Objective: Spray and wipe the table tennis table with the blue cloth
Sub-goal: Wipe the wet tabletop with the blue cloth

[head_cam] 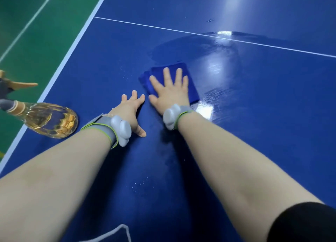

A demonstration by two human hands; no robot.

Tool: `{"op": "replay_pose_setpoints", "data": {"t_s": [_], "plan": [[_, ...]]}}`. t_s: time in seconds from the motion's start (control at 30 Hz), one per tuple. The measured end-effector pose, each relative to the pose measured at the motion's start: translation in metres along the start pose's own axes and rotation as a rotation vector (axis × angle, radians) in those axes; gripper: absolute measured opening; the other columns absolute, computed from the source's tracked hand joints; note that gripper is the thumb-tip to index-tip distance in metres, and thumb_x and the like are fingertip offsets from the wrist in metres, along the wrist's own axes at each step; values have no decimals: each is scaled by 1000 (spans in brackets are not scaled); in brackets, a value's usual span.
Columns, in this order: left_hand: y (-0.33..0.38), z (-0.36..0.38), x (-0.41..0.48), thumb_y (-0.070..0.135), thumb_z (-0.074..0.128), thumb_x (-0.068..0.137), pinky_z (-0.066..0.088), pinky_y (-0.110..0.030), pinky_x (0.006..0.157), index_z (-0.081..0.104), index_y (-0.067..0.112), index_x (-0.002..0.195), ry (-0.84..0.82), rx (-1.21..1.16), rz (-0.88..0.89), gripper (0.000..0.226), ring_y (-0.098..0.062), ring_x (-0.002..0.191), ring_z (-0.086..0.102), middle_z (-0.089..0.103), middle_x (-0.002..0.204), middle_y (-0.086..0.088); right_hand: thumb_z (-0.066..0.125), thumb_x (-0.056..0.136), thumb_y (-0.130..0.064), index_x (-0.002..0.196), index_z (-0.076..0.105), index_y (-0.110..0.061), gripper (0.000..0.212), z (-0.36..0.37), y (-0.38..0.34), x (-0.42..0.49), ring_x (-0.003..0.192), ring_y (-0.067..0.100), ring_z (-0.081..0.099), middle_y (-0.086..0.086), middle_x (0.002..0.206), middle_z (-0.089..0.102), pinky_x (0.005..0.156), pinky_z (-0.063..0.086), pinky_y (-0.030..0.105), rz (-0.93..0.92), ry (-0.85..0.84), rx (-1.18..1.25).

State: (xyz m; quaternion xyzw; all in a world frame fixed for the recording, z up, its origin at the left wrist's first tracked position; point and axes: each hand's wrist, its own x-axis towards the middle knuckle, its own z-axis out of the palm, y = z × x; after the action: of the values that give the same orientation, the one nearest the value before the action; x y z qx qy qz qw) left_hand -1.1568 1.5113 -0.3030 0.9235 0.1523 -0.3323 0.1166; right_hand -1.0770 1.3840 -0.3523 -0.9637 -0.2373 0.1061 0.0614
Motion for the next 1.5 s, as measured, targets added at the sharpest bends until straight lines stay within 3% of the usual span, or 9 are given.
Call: {"op": "replay_pose_setpoints", "data": {"t_s": [0.2, 0.4, 0.57, 0.67, 0.83, 1.03, 1.13, 1.27, 1.5], "plan": [[-2, -2, -2, 28, 90, 59, 21, -54, 115, -2, 28, 152, -10, -19, 27, 131, -23, 146, -16, -17, 159, 6, 36, 95, -57, 153, 15, -45, 62, 4, -1, -20, 149, 38, -12, -1, 165, -2, 119, -7, 54, -6, -15, 15], [-7, 0, -4, 33, 89, 61, 20, -61, 112, -3, 30, 152, 17, -7, 37, 129, -20, 147, -15, -17, 158, 9, 38, 95, -56, 152, 16, -45, 63, -1, 66, -54, 149, 38, -8, -1, 165, 1, 119, -4, 53, 333, 55, 47], [-21, 13, -8, 40, 85, 64, 10, -55, 117, 11, 19, 152, 127, -48, 104, 116, -20, 147, -8, -7, 160, 2, 34, 96, -56, 154, 12, -43, 63, -2, 106, -84, 148, 40, -9, 1, 165, -2, 119, -4, 54, 593, 47, 72], [-36, 22, -21, 45, 75, 75, 16, -48, 118, 12, 20, 152, 148, 12, 166, 103, -23, 148, -5, -6, 160, 0, 32, 97, -57, 155, 9, -41, 64, -1, 91, -88, 148, 43, -10, 5, 165, -4, 119, -3, 57, 665, 52, 88], [-62, 26, -48, 44, 75, 75, 23, -43, 114, 7, 21, 152, 50, 179, 225, 105, -23, 147, -7, -9, 160, 2, 33, 96, -56, 155, 9, -39, 66, 9, 24, -88, 146, 48, -10, 9, 164, -4, 117, -3, 60, 597, 57, 93], [-89, 37, -74, 42, 81, 69, 31, -51, 111, 1, 25, 152, -7, 274, 190, 116, -23, 147, -9, -14, 159, 5, 36, 95, -58, 154, 10, -42, 67, 32, -102, -98, 146, 45, -14, 6, 165, -6, 117, -6, 59, 239, -1, 51], [-97, 50, -80, 43, 82, 68, 29, -51, 113, -2, 25, 152, -15, 266, 193, 120, -26, 147, -10, -15, 159, 3, 34, 95, -60, 153, 9, -45, 65, 36, -115, -105, 147, 41, -16, 2, 165, -8, 118, -8, 56, 153, -24, 25], [-100, 62, -90, 43, 83, 67, 33, -52, 110, -3, 28, 152, -38, 247, 186, 122, -26, 147, -13, -19, 158, 6, 39, 94, -58, 152, 14, -47, 65, 33, -92, -115, 149, 37, -11, -2, 165, -2, 119, -7, 53, 211, -4, 48], [-104, 67, -92, 41, 84, 66, 31, -59, 108, -7, 31, 151, -83, 205, 197, 125, -25, 146, -17, -23, 157, 10, 37, 95, -57, 153, 13, -46, 64, 30, -13, -163, 149, 38, -9, -2, 165, -1, 120, -3, 53, 588, 58, 89]]}}
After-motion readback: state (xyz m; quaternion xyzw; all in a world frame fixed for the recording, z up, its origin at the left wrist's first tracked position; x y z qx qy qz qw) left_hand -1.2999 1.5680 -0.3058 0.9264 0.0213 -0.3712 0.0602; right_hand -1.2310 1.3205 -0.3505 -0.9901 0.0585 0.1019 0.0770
